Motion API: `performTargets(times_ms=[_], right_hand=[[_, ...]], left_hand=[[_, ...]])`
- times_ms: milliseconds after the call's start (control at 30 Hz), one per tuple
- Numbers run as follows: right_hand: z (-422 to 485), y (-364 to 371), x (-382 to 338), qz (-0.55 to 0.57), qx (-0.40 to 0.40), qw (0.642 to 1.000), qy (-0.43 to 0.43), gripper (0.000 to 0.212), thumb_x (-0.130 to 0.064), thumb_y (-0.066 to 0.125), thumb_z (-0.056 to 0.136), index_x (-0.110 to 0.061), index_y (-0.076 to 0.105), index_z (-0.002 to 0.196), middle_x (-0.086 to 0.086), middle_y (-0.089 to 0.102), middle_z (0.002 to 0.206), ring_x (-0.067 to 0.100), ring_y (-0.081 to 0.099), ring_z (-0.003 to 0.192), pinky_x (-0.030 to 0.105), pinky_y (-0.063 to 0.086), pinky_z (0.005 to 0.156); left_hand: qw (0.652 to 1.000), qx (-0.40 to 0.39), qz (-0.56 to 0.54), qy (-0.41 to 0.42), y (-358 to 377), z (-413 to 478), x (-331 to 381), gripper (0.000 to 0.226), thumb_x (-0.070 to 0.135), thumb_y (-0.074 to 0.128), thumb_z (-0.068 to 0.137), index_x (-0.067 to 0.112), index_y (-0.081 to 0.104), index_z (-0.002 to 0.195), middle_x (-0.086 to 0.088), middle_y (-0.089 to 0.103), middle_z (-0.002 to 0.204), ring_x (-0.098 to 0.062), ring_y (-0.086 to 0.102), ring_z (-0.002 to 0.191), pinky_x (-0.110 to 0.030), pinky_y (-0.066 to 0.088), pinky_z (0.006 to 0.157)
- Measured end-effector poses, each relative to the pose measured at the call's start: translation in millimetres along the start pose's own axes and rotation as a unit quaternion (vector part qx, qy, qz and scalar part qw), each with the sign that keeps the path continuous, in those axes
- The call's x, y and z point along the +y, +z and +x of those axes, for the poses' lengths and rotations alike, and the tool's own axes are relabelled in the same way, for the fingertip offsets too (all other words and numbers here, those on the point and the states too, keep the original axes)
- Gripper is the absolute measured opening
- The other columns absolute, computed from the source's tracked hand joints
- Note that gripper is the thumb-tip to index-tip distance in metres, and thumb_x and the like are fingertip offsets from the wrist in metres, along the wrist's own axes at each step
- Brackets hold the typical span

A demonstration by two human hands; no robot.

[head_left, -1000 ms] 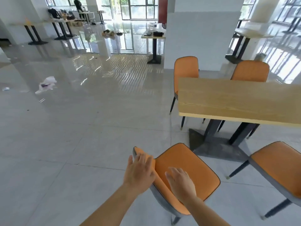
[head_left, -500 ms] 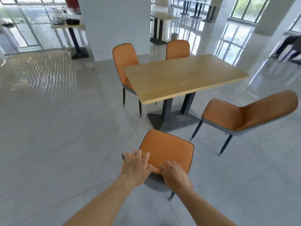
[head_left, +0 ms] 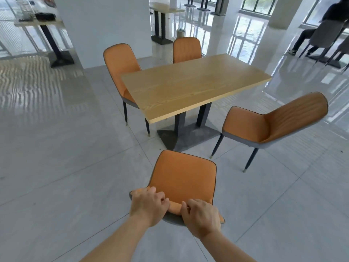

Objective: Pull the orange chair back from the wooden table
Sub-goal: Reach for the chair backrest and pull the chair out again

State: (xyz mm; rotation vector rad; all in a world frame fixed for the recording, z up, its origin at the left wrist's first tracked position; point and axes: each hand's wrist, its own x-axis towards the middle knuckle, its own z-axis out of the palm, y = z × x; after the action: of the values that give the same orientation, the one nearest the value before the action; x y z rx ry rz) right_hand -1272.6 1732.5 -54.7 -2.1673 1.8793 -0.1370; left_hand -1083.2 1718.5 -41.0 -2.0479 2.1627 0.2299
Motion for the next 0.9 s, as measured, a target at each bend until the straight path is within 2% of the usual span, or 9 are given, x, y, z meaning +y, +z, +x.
performTargets(times_ms=[200, 300, 400, 533, 700, 900], right_hand=[[45, -5, 11, -0.009, 0.017, 1.000, 0.001, 0.045, -0.055, 0.031, 0.096, -0.021, 0.048, 0.072, -0.005, 0.060, 0.075, 0.016, 0.051, 0.066, 0.034, 0.042, 0.058], [63, -6, 17, -0.003, 0.036, 0.999, -0.012, 0.047, -0.056, 0.023, 0.092, -0.021, 0.045, 0.069, -0.006, 0.055, 0.070, 0.018, 0.051, 0.063, 0.034, 0.043, 0.056], [81, -8, 26, 0.002, 0.056, 0.998, -0.016, 0.047, -0.056, 0.019, 0.087, -0.021, 0.041, 0.066, -0.006, 0.051, 0.065, 0.019, 0.049, 0.057, 0.033, 0.039, 0.051], [103, -10, 41, 0.003, 0.083, 0.996, -0.028, 0.042, -0.051, 0.031, 0.089, -0.020, 0.041, 0.063, -0.007, 0.045, 0.059, 0.019, 0.043, 0.052, 0.030, 0.030, 0.048], [128, -15, 53, -0.009, 0.074, 0.997, -0.033, 0.048, -0.054, 0.023, 0.090, -0.019, 0.047, 0.067, -0.006, 0.050, 0.062, 0.018, 0.049, 0.056, 0.031, 0.041, 0.050], [156, -22, 66, 0.012, 0.088, 0.995, -0.048, 0.044, -0.050, 0.027, 0.088, -0.019, 0.038, 0.058, -0.007, 0.041, 0.053, 0.018, 0.040, 0.047, 0.028, 0.033, 0.044]], left_hand=[[0.999, 0.022, -0.015, -0.020, -6, 38, 5, 0.051, 0.054, 0.019, 0.095, 0.030, 0.064, 0.095, 0.004, 0.057, 0.091, -0.018, 0.051, 0.081, -0.040, 0.043, 0.082], [0.999, 0.030, -0.016, -0.028, -9, 56, 7, 0.051, 0.053, 0.020, 0.096, 0.029, 0.065, 0.094, 0.003, 0.056, 0.088, -0.018, 0.051, 0.079, -0.039, 0.043, 0.082], [0.999, 0.034, -0.017, -0.036, -12, 73, 12, 0.052, 0.054, 0.020, 0.094, 0.030, 0.065, 0.092, 0.004, 0.054, 0.084, -0.018, 0.051, 0.078, -0.040, 0.042, 0.081], [0.998, 0.044, -0.024, -0.040, -12, 93, 21, 0.052, 0.054, 0.020, 0.094, 0.030, 0.066, 0.090, 0.004, 0.053, 0.081, -0.017, 0.052, 0.076, -0.040, 0.042, 0.081], [0.997, 0.049, -0.030, -0.049, -13, 114, 29, 0.050, 0.054, 0.021, 0.095, 0.031, 0.066, 0.091, 0.005, 0.053, 0.081, -0.016, 0.052, 0.076, -0.039, 0.042, 0.080], [0.995, 0.063, -0.041, -0.063, -17, 141, 38, 0.050, 0.054, 0.022, 0.093, 0.032, 0.067, 0.089, 0.006, 0.052, 0.079, -0.014, 0.051, 0.075, -0.038, 0.041, 0.079]])
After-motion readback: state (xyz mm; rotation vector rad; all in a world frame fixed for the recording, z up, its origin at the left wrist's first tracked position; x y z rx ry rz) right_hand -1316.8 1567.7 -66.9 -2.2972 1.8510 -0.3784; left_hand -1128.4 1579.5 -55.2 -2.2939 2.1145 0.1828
